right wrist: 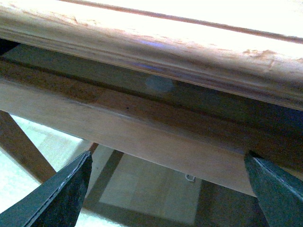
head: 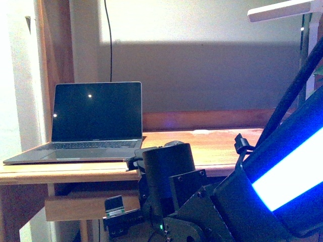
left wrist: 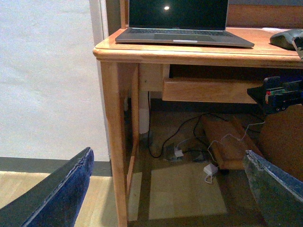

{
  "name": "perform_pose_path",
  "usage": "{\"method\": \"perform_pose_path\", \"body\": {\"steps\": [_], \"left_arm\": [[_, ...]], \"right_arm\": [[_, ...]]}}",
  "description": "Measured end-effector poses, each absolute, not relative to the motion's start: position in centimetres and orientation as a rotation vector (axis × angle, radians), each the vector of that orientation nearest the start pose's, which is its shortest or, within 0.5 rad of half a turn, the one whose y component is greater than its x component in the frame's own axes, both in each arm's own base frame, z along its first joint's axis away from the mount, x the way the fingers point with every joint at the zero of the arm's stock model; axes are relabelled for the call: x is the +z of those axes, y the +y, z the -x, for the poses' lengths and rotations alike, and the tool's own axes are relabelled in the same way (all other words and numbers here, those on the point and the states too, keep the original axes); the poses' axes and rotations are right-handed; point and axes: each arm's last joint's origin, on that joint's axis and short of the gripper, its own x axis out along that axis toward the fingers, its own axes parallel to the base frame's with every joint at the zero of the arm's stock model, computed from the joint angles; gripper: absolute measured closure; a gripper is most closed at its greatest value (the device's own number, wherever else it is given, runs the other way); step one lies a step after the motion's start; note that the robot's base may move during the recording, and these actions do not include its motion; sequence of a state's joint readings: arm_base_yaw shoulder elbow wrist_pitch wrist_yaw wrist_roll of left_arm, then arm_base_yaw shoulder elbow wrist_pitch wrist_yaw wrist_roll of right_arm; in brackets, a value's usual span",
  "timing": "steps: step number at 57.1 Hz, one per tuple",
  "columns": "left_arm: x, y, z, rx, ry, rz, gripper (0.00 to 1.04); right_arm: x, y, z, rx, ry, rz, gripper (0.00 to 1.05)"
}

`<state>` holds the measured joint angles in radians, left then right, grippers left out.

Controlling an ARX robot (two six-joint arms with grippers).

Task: Place mouse

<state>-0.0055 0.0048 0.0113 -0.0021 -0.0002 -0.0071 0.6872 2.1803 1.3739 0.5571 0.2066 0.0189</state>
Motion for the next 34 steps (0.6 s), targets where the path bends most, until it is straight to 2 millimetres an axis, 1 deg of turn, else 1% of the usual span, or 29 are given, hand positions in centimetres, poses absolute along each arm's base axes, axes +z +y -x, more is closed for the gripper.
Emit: {"method": "perform_pose_path", "body": {"steps": [4, 5, 8, 10, 11, 12, 15, 18, 21, 22, 24, 26, 29, 32, 34], "left_arm": [[16.7, -0.1, -9.7, -0.005, -0.004, 0.007, 0.08], [16.7, -0.1, -9.7, -0.005, -0.004, 0.007, 0.08], [16.7, -0.1, -9.7, -0.005, -0.004, 0.007, 0.08], [16.7, -0.1, -9.7, -0.005, -0.004, 0.007, 0.08], [16.7, 0.0, -9.7, -0.005, -0.004, 0.007, 0.08], [16.7, -0.1, -9.7, -0.005, -0.004, 0.007, 0.08], [16.7, -0.1, -9.7, -0.005, -0.004, 0.007, 0.08], [16.7, -0.1, -9.7, -0.005, -0.004, 0.007, 0.08], [16.7, -0.1, -9.7, -0.005, -0.004, 0.007, 0.08], [16.7, -0.1, -9.7, -0.005, -0.004, 0.007, 0.08], [16.7, -0.1, -9.7, -0.005, -0.004, 0.007, 0.08], [16.7, -0.1, -9.7, -0.005, -0.004, 0.007, 0.08], [16.7, -0.1, -9.7, -0.005, -0.004, 0.007, 0.08], [16.7, -0.1, -9.7, -0.005, -0.004, 0.007, 0.08], [16.7, -0.1, -9.7, -0.005, -0.004, 0.007, 0.08]], "right_arm": [[15.9, 28.7, -37.0, 0.469, 0.247, 0.076, 0.07], [15.8, 28.2, -36.7, 0.467, 0.258, 0.069, 0.07], [16.1, 25.9, -35.7, 0.465, 0.272, 0.055, 0.07], [16.7, 24.4, -34.8, 0.476, 0.256, 0.041, 0.07], [16.8, 24.1, -34.8, 0.474, 0.254, 0.039, 0.07], [17.4, 23.2, -34.1, 0.478, 0.238, 0.030, 0.07], [18.4, 21.4, -33.1, 0.483, 0.211, 0.014, 0.07], [19.8, 18.7, -31.1, 0.488, 0.176, -0.006, 0.07], [20.5, 17.0, -29.6, 0.492, 0.161, -0.014, 0.07], [20.8, 15.8, -28.5, 0.499, 0.153, -0.019, 0.07], [21.1, 14.0, -26.5, 0.507, 0.149, -0.025, 0.07], [21.1, 12.5, -25.0, 0.511, 0.157, -0.034, 0.07], [21.1, 11.2, -23.5, 0.509, 0.162, -0.044, 0.07], [21.2, 9.0, -20.8, 0.511, 0.159, -0.065, 0.07], [21.4, 8.0, -19.6, 0.513, 0.151, -0.080, 0.07]]}}
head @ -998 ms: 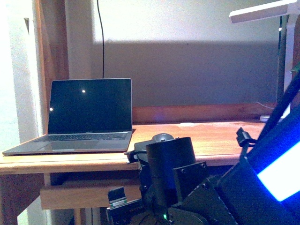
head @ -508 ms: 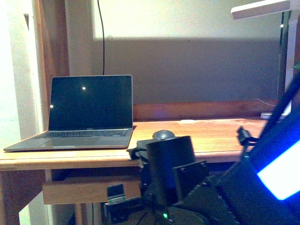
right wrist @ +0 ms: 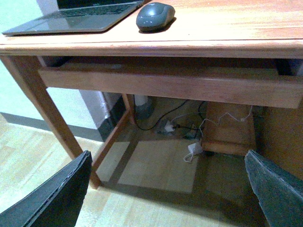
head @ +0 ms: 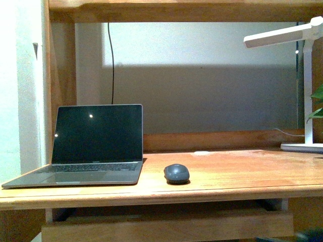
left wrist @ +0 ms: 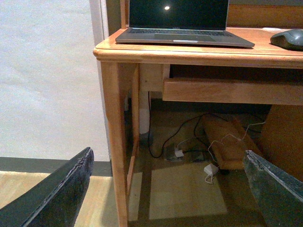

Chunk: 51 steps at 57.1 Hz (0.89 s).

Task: Place mouse

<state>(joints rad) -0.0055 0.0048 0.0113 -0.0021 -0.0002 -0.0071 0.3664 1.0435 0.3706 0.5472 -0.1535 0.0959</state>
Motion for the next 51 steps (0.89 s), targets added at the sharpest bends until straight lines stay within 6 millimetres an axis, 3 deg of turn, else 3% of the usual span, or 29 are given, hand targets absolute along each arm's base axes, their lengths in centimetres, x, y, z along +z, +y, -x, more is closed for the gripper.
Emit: {"method": "perform_pose_path", "body": {"steps": [11, 27, 32, 35, 51], "left_arm": [[16.7, -0.1, -9.7, -0.005, -0.004, 0.007, 0.08], [16.7, -0.1, -9.7, -0.005, -0.004, 0.007, 0.08], [16.7, 0.0, -9.7, -0.004, -0.004, 0.007, 0.08], [16.7, 0.0, -9.7, -0.005, -0.004, 0.007, 0.08], [16.7, 0.0, -9.7, -0.005, -0.004, 0.007, 0.08]], "right_arm": [[20.7, 4.4, -14.8, 0.494, 0.125, -0.118, 0.07], [18.1, 1.0, -10.4, 0.400, 0.116, -0.172, 0.09], [16.6, 0.3, -9.9, 0.116, 0.031, -0.080, 0.24], [16.7, 0.0, -9.8, 0.024, 0.004, -0.051, 0.32], [16.8, 0.0, -9.7, 0.000, -0.007, -0.010, 0.79]]}}
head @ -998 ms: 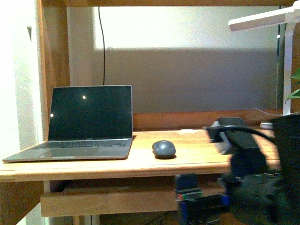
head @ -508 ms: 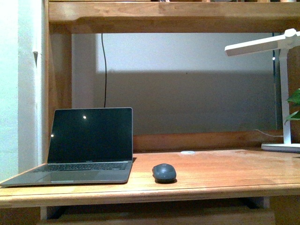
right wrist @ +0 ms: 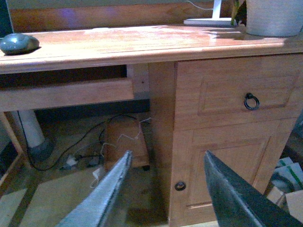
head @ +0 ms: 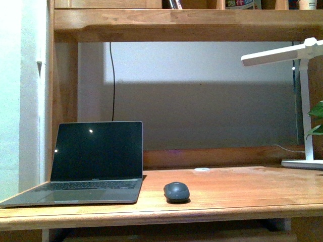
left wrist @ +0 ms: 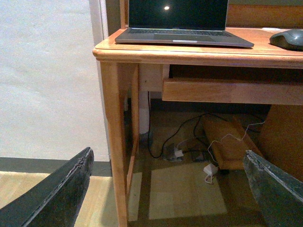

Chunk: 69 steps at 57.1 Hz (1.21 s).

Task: Place mouse

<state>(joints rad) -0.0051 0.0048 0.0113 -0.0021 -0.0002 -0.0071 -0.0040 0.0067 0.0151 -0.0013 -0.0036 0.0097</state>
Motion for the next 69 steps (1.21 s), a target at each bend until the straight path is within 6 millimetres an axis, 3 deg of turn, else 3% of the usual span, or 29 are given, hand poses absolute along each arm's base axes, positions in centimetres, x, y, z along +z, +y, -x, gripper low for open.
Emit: {"method": "perform_pose_path", "body": {"steps": [6, 9, 40, 69], "left_arm": [[16.68, -0.05, -9.73, -0.005, -0.004, 0.007, 0.08], [16.68, -0.05, -9.73, -0.005, -0.004, 0.007, 0.08], [16.68, -0.05, -9.73, -0.005, -0.004, 0.007, 0.08], [16.68, -0.05, -9.73, -0.005, -0.004, 0.007, 0.08]], "right_arm": [[16.80, -0.03, -9.72, 0.000, -0.007, -0.007, 1.00], [16.80, -0.03, -9.72, 0.000, -0.007, -0.004, 1.01], [16.80, -0.03, -9.72, 0.000, -0.007, -0.003, 0.08], [16.80, -0.03, -9.72, 0.000, -0.007, -0.003, 0.07]]}}
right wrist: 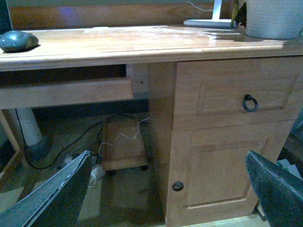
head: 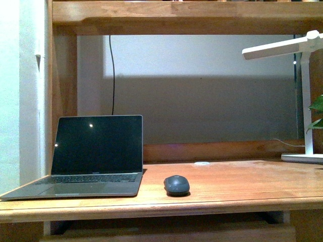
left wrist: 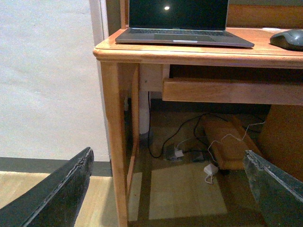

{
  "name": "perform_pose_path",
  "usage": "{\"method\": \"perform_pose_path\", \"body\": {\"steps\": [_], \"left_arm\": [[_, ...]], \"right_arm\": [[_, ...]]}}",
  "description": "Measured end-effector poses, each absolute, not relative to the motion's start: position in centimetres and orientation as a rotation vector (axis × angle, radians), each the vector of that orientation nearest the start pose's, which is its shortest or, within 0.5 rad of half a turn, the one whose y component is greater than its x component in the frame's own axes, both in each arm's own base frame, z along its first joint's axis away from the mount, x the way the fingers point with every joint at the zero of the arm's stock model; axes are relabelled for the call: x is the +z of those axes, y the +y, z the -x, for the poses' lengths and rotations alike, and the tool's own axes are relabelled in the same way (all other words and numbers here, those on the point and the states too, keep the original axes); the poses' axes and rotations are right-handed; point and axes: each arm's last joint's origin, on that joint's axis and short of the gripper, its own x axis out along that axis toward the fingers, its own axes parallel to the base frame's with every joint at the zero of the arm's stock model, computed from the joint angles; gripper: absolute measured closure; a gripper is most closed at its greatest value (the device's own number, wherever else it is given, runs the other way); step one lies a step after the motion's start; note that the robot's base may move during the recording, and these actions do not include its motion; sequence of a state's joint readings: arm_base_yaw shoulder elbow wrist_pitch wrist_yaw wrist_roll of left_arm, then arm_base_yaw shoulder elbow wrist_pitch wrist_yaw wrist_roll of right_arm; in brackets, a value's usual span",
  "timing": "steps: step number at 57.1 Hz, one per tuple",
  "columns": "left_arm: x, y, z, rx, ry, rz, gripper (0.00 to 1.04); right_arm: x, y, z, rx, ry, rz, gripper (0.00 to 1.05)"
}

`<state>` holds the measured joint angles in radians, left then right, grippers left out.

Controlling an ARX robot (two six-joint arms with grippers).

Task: Place mouse

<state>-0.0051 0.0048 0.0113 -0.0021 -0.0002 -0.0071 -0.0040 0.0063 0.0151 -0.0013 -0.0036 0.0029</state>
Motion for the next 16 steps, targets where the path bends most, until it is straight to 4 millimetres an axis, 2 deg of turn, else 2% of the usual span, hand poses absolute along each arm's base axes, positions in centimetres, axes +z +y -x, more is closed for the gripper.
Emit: {"method": "perform_pose_path", "body": {"steps": [16], "left_arm": [[16.68, -0.05, -9.73, -0.005, -0.004, 0.007, 0.08]], "right_arm": [[16.80, -0.03, -9.72, 0.000, -0.007, -0.003, 0.07]]}}
